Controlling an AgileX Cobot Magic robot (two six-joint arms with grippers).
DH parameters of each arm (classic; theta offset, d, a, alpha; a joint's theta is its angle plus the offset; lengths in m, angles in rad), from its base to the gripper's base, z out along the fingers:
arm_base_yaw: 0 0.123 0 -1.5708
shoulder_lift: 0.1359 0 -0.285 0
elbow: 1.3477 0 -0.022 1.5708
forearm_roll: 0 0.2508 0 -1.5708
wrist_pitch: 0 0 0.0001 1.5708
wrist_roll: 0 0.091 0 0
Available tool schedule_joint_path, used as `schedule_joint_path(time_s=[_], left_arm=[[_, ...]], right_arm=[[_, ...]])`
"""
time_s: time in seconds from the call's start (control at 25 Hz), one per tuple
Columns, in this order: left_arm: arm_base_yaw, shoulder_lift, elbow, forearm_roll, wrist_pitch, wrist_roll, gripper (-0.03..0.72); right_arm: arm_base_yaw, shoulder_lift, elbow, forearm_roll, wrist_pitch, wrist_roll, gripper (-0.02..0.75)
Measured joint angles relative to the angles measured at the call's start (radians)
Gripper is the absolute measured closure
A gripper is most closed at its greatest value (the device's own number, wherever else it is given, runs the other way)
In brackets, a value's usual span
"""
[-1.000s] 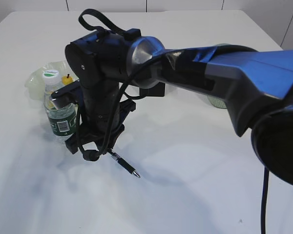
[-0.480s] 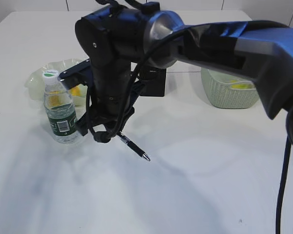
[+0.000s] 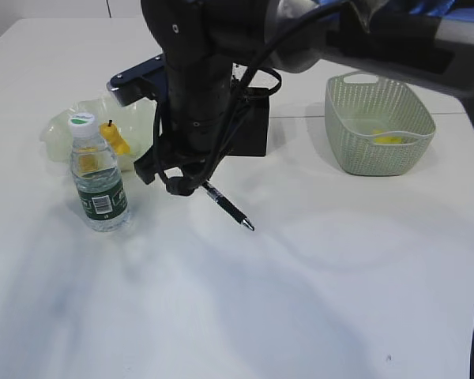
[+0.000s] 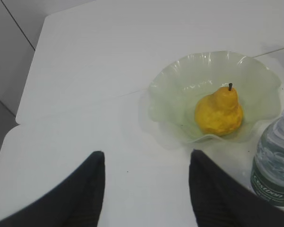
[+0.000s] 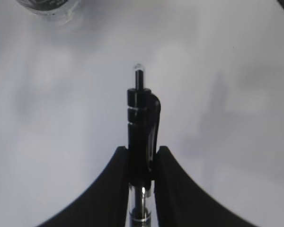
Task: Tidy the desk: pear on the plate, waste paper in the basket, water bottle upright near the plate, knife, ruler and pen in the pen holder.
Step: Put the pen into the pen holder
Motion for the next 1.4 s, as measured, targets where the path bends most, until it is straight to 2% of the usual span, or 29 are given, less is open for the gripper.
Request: schedule_joint_path(time_s=[0.56,1.08,1.4], left_arm=[[0.0,0.0,0.0,0.0,0.0,0.0,0.286],[0.0,0.0,0.0,0.0,0.0,0.0,0.286],[0.0,0.0,0.0,0.0,0.0,0.0,0.286]], right_arm=[[0.0,-0.019,0.0,-0.076,0.004,0.006,0.624],[0.0,-0.041,0.002,-0.038,0.006,-0.002,0.624],[0.0,-0.146,0.174,-0.031,0.006,-0.004,0.624]])
